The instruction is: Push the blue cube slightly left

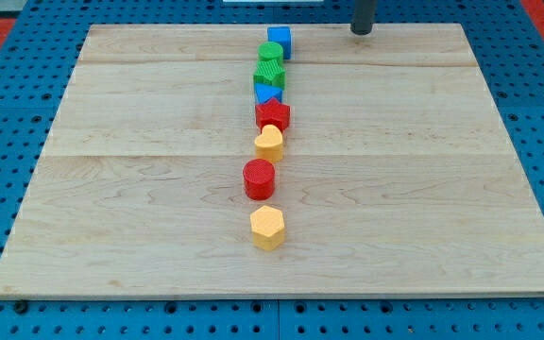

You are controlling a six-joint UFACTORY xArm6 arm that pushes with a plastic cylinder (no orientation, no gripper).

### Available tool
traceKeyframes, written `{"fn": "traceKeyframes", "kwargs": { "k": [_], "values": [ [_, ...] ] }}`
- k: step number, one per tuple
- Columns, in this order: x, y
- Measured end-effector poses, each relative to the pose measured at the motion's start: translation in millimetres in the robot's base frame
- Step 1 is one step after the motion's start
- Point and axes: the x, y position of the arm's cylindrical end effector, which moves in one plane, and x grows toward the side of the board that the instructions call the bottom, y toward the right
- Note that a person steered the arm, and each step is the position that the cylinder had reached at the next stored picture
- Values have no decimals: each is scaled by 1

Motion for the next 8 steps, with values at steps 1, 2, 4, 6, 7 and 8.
{"fn": "traceKeyframes", "kwargs": {
  "k": [1,2,4,6,7,8],
  "values": [
    [0,0],
    [0,0],
    [0,15],
    [-10,15],
    [-3,5],
    [18,-82]
  ]
}}
